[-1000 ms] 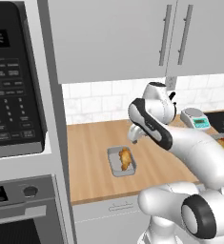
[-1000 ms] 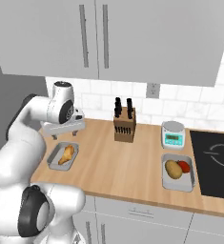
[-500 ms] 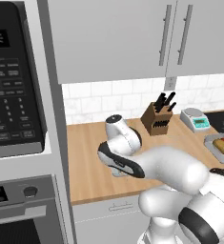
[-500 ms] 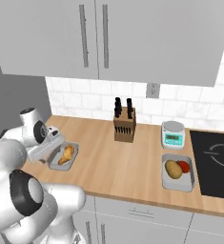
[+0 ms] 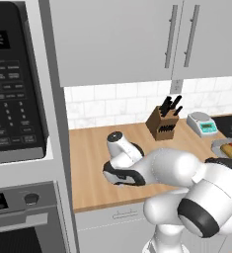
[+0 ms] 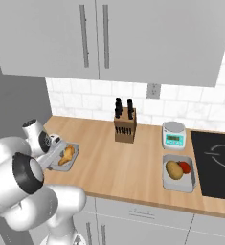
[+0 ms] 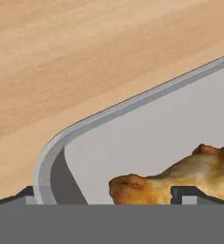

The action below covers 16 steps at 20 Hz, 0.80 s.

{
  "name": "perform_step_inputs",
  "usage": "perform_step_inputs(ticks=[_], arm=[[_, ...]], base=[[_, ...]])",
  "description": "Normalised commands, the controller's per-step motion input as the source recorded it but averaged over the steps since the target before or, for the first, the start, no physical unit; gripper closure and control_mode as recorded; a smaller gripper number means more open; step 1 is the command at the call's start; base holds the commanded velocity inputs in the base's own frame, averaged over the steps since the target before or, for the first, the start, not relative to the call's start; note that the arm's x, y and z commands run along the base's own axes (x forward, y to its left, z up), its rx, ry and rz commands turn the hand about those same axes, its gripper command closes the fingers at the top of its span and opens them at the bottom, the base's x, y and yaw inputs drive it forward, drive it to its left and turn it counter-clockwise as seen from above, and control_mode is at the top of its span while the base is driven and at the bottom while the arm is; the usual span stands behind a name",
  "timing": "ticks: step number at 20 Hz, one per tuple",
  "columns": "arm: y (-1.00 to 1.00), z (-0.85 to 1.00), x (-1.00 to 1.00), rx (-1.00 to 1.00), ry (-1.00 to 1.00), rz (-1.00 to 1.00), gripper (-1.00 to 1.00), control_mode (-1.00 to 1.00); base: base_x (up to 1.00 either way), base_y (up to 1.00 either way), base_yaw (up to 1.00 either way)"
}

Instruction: Take the meat container that has the chicken drumstick and place it on the second highest rack of the freezer. Then take the vegetable container that has the potato and tomato and place it on the highest rack of the freezer.

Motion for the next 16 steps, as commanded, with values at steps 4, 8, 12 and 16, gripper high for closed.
perform_step_inputs(ticks=[4,8,12,16], arm=[[0.00,-0.34,0.00,0.00,-0.02,0.11,-1.00,-1.00],[-0.05,-0.28,-0.09,0.00,-0.06,0.10,-1.00,-1.00],[0.00,-0.30,-0.39,0.00,-0.14,0.12,-1.00,-1.00],[0.00,-0.31,-0.02,0.00,-0.10,0.12,-1.00,-1.00]], base=[[0.00,0.00,0.00],[0.00,0.00,0.00],[0.00,0.00,0.00],[0.00,0.00,0.00]])
